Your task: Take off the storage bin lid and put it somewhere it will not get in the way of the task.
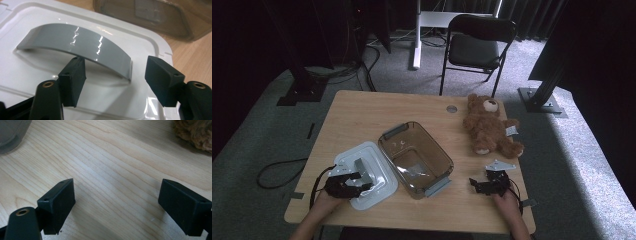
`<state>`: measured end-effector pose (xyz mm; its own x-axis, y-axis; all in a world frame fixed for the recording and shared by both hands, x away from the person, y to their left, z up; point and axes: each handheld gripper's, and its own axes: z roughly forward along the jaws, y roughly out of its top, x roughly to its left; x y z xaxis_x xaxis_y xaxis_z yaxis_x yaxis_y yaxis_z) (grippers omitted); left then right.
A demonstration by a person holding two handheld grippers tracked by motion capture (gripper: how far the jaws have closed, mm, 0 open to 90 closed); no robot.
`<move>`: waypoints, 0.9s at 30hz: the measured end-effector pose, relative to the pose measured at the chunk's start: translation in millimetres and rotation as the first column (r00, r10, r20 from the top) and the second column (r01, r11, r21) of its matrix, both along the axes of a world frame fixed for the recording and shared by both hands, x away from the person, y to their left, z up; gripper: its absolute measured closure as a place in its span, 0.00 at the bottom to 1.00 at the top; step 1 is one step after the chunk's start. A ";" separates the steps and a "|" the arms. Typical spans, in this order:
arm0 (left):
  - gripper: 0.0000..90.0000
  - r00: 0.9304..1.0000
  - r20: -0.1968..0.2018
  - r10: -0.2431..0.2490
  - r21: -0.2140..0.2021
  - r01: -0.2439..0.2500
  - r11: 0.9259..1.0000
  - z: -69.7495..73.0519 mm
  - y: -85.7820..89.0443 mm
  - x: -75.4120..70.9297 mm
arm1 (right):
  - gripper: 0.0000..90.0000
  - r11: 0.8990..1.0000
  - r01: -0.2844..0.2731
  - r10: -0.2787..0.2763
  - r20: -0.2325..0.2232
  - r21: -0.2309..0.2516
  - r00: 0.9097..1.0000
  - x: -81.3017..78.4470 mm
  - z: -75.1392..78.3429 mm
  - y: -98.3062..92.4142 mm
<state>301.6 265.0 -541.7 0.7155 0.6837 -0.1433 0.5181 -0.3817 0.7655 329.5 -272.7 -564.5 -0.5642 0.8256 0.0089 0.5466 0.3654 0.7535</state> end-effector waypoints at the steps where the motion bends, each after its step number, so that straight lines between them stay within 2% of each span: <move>1: 0.36 1.000 0.004 0.001 0.001 -0.001 1.000 0.6 0.8 -1.2 | 0.14 1.000 0.000 0.000 -0.001 -0.001 1.000 -0.2 0.0 0.1; 9: 0.28 0.999 0.024 0.032 -0.026 -0.031 0.999 8.5 14.5 -8.2 | 0.14 1.000 0.000 0.000 0.000 -0.006 1.000 -1.0 0.0 0.6; 10: 0.25 0.999 0.030 0.037 -0.021 -0.037 0.999 9.1 16.4 -9.0 | 0.14 1.000 0.000 0.000 0.000 -0.006 1.000 -1.0 0.0 0.6; 11: 0.18 0.998 0.029 0.046 -0.013 -0.046 0.999 9.6 18.3 -9.8 | 0.14 1.000 0.000 0.000 0.000 -0.005 1.000 -0.9 0.0 0.4; 14: 0.16 0.997 0.030 0.076 -0.002 -0.075 0.997 10.0 25.7 -11.8 | 0.14 1.000 -0.002 0.002 -0.001 -0.005 1.000 -1.2 0.0 0.6; 15: 0.12 0.996 0.023 0.082 -0.002 -0.082 0.997 9.8 28.4 -12.1 | 0.14 1.000 -0.001 0.001 -0.001 -0.006 1.000 -1.3 0.0 0.6; 18: 0.11 0.994 0.028 0.104 -0.006 -0.104 0.995 9.6 37.0 -15.2 | 0.14 1.000 0.004 -0.004 0.000 0.005 1.000 -1.3 0.2 -0.2; 20: 0.10 0.993 0.028 0.113 0.006 -0.113 0.994 9.7 39.2 -16.1 | 0.14 1.000 0.004 -0.004 0.000 0.004 1.000 -1.6 0.6 -0.1; 21: 0.10 0.992 0.012 0.124 0.017 -0.125 0.992 9.1 43.5 -17.5 | 0.14 1.000 0.004 -0.004 0.002 0.003 1.000 -1.9 1.3 0.0; 22: 0.02 0.991 0.005 0.132 0.018 -0.132 0.991 8.9 45.8 -18.3 | 0.14 1.000 0.002 -0.002 0.008 0.007 1.000 -2.5 4.8 -0.2; 27: 0.02 0.988 0.010 0.155 0.029 -0.155 0.988 6.8 53.2 -23.2 | 0.14 0.998 0.035 -0.037 0.048 0.044 0.998 -5.4 15.0 -4.2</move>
